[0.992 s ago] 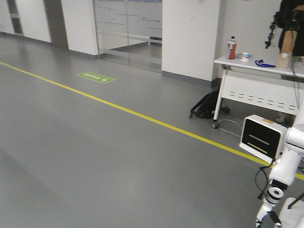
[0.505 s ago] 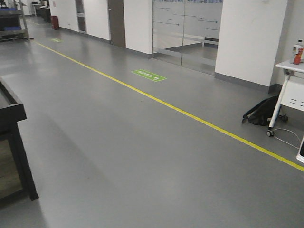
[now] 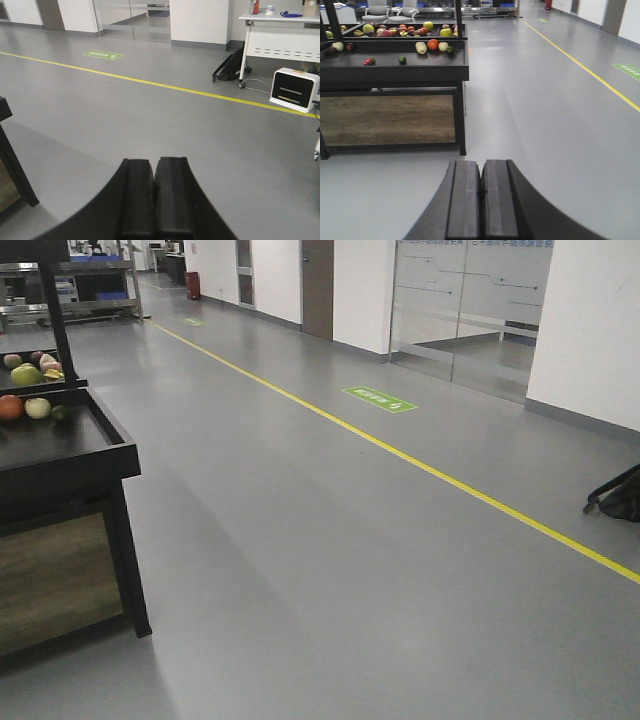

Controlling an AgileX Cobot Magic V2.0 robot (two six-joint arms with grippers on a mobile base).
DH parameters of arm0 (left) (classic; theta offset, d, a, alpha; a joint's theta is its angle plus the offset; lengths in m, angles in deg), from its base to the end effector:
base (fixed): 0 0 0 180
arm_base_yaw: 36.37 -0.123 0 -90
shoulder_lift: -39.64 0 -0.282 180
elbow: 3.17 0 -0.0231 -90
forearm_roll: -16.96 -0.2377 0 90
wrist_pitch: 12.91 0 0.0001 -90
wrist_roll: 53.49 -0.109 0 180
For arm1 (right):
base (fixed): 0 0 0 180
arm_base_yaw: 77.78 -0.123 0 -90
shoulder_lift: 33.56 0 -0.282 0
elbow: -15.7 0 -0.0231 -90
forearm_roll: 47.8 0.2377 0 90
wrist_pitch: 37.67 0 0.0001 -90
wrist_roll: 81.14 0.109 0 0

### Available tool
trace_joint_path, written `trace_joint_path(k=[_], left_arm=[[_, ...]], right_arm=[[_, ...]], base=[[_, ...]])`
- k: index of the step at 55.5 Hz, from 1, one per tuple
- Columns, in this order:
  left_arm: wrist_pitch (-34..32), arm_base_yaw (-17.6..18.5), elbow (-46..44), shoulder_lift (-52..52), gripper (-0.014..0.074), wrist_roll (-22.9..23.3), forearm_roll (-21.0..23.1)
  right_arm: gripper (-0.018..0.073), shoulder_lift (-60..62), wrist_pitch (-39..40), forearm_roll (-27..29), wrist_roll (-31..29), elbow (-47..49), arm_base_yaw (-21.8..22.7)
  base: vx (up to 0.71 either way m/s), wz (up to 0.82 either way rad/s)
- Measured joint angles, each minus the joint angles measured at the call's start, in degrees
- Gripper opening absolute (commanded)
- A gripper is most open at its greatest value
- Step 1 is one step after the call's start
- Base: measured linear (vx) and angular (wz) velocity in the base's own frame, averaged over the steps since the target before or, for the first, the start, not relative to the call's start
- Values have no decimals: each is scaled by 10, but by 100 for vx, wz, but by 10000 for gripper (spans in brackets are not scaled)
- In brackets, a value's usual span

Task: Pick snacks and fruit into basket
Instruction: 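Turn the base away from the other robot toward the fruit tables, then drive up to the black table holding loose fruit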

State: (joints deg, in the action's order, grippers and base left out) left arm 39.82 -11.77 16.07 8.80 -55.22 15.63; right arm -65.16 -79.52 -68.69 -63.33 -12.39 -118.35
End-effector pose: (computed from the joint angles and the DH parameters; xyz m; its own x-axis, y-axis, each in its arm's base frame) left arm 0.0296 -0.0113 0.4136 -0.1836 0.1327 -0.9740 0.4084 0.9116 0.0472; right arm 0.0607 0.0178 0.3929 -0.1421 -0.0784 -0.9867 -0.4490 0.8935 -0.0063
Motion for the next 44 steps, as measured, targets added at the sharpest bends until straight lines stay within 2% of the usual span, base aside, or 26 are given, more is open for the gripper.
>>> trace_joint_path(k=[44], left_arm=[[0,0,0,0,1,0,0]], right_arm=[[-7,0,0,0,0,0,0]], base=[[7,28]])
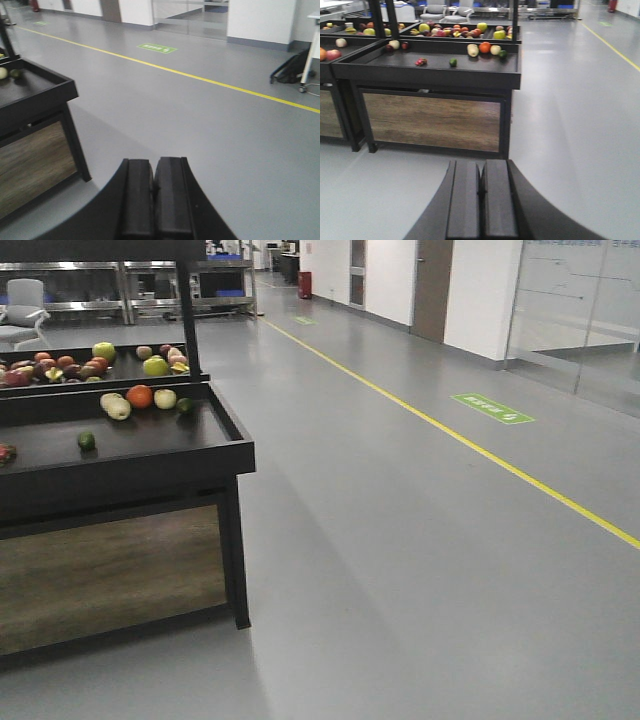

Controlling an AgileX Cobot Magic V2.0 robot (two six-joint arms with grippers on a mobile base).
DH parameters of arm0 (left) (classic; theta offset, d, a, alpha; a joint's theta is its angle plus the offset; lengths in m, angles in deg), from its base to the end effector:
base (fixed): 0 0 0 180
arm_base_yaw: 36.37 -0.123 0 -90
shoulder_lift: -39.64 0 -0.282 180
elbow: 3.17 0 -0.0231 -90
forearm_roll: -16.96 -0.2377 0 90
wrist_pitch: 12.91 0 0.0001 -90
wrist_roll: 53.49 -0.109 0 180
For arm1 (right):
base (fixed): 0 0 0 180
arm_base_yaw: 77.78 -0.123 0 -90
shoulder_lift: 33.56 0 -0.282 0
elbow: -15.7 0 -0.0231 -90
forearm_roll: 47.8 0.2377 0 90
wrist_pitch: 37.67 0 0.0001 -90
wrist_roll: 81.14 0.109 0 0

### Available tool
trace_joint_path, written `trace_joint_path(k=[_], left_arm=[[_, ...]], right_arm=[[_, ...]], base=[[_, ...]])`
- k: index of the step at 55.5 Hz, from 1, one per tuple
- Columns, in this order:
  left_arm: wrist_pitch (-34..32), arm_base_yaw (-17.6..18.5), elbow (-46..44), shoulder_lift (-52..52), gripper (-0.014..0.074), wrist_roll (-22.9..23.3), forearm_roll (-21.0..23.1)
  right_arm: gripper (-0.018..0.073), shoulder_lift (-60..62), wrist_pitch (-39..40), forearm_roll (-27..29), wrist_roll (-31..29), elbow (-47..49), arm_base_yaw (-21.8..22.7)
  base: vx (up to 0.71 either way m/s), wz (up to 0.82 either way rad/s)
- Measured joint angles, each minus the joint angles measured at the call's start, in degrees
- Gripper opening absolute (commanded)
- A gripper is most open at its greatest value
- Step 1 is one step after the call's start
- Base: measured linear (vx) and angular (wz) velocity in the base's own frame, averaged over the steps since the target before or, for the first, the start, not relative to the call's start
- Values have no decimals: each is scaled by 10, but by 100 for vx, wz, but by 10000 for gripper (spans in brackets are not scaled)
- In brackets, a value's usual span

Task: Pick snacks and fruit into basket
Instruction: 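Drive up to the black table holding loose fruit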

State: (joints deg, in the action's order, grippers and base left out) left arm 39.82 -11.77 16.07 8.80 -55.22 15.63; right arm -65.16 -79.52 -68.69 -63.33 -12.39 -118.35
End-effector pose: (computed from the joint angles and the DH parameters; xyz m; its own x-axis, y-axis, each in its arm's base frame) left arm 0.0296 -0.0113 0.4136 -0.1836 0.1327 -0.9740 0.4084 0.9116 0.0472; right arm 0.0607 0.0178 0.3929 -0.1421 -0.0784 -0.9867 -0.4490 0.8935 -0.0063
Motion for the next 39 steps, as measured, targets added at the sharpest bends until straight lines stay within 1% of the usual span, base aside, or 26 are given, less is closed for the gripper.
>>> trace_joint_path(k=[39], left_arm=[[0,0,0,0,1,0,0]], right_arm=[[-7,0,0,0,0,0,0]], base=[[19,44]])
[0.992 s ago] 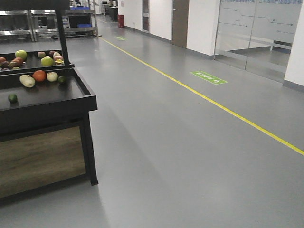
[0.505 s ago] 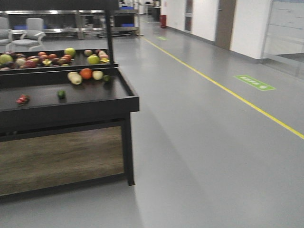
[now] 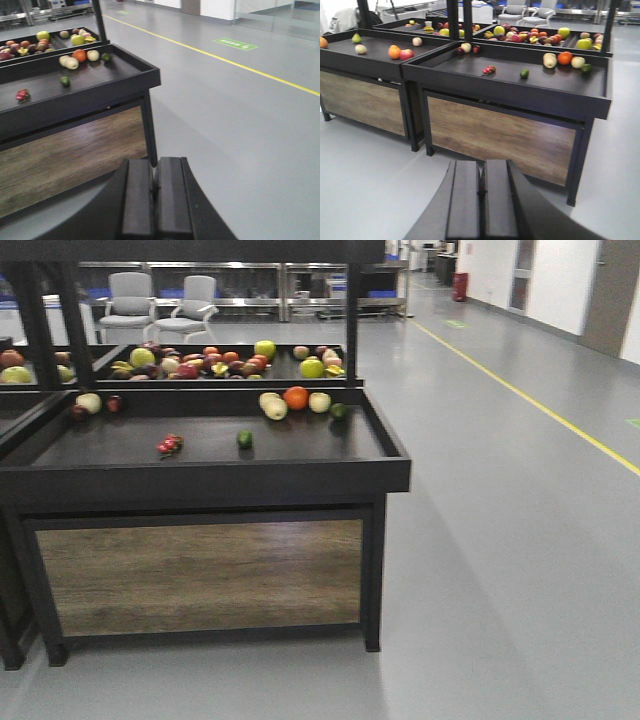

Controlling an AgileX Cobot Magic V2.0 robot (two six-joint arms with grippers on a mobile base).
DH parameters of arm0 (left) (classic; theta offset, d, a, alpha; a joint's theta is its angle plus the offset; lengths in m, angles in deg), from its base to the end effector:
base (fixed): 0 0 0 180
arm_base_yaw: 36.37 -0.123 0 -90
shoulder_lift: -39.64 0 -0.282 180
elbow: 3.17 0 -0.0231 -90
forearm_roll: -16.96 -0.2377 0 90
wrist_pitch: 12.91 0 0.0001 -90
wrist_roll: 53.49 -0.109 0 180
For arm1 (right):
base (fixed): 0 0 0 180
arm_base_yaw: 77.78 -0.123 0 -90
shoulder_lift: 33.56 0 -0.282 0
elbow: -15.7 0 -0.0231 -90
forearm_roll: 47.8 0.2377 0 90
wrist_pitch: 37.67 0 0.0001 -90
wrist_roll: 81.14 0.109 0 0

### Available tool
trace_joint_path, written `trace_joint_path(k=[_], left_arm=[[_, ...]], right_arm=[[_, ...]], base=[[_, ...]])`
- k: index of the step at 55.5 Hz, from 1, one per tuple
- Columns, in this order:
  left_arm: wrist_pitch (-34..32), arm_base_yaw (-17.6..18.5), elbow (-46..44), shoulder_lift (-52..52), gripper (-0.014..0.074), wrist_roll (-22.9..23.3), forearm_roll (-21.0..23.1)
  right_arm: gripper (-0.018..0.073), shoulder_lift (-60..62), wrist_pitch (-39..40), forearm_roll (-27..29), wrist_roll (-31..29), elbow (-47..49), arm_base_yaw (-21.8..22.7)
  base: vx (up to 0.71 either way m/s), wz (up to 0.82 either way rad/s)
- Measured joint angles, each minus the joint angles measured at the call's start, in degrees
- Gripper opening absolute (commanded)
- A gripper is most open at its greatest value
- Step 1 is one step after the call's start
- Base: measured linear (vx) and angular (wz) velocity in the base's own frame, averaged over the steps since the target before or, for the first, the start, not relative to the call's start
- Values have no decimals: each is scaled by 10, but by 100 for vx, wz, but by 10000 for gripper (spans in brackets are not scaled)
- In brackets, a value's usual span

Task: Pick snacks and fruit into basket
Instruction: 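Drive up to the black table holding loose fruit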

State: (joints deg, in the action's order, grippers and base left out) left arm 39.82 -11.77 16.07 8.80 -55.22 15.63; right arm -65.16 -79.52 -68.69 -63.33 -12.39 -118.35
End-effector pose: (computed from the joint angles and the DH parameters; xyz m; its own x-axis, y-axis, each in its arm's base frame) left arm 0.0296 -0.0113 0.4136 -0.1836 0.1327 -0.9740 0.4084 0.9116 0.0472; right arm 0.0607 0.0178 0.3929 -0.1421 -0.0784 -0.9867 -0.4490 0.8935 -0.0063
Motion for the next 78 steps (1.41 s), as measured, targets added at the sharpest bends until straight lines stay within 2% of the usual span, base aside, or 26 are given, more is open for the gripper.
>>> trace_joint_path(k=[23,78], left_arm=[[0,0,0,0,1,0,0],[1,0,0,0,1,0,0]], right_arm=[[-7,0,0,0,0,0,0],[-7,0,0,0,0,0,0]], base=[[27,21],[35,1]])
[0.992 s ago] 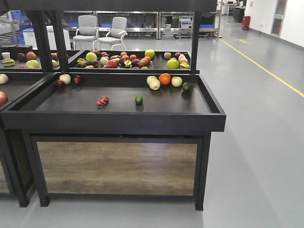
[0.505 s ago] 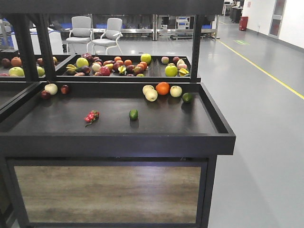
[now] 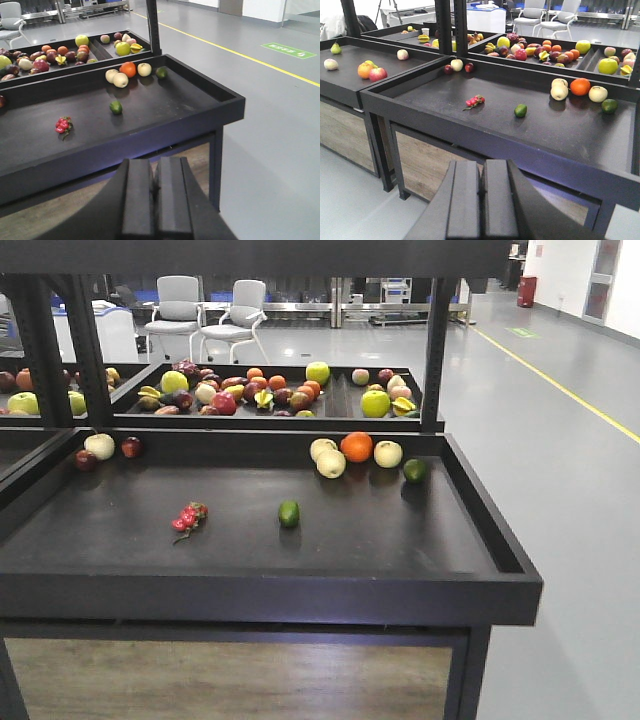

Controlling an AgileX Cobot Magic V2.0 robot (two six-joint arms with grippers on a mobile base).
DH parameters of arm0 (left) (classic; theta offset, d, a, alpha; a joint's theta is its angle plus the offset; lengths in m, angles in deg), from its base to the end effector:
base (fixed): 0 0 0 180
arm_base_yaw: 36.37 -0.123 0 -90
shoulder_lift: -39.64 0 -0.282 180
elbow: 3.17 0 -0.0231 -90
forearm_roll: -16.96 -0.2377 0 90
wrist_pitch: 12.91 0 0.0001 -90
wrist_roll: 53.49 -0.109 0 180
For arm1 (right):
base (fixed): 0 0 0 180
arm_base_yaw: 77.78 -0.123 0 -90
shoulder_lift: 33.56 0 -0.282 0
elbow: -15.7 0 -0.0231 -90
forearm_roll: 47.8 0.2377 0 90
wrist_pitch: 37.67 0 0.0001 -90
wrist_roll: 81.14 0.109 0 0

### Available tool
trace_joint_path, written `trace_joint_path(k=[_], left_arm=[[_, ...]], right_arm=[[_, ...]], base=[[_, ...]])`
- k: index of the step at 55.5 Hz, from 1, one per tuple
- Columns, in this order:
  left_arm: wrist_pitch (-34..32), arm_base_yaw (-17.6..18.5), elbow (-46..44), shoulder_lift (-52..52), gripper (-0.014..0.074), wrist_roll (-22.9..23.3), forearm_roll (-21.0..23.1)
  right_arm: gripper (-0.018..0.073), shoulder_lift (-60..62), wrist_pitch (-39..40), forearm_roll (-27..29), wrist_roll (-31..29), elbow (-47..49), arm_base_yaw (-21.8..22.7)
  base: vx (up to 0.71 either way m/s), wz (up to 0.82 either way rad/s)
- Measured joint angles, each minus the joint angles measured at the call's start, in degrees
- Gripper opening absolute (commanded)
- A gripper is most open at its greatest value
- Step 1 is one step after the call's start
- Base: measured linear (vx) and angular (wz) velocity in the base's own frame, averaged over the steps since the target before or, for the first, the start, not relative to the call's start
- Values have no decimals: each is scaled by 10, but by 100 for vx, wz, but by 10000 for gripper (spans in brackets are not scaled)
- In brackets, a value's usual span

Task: Pick snacks and fruit into basket
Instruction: 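Drive up to the black table holding loose fruit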

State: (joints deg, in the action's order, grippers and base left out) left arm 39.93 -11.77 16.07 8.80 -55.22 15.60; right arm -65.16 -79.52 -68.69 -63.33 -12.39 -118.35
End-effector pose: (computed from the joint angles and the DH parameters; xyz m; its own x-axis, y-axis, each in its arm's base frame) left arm 0.0295 -0.0113 0.4134 -0.1852 0.1337 -0.9736 0.4081 0.9117 0.0476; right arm 0.0607 0.0178 0.3929 -0.1421 -0.0784 -0.9867 -0.4490 0.8935 -0.0063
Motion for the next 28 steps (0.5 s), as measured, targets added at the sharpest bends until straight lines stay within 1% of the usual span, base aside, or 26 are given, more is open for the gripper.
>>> trace_joint_path(k=[15,28], left_arm=[[0,0,0,0,1,0,0],[0,0,0,0,1,0,0]], right_arm=[[-7,0,0,0,1,0,0],[-7,0,0,0,1,0,0]], base=[[36,6],[37,-1]])
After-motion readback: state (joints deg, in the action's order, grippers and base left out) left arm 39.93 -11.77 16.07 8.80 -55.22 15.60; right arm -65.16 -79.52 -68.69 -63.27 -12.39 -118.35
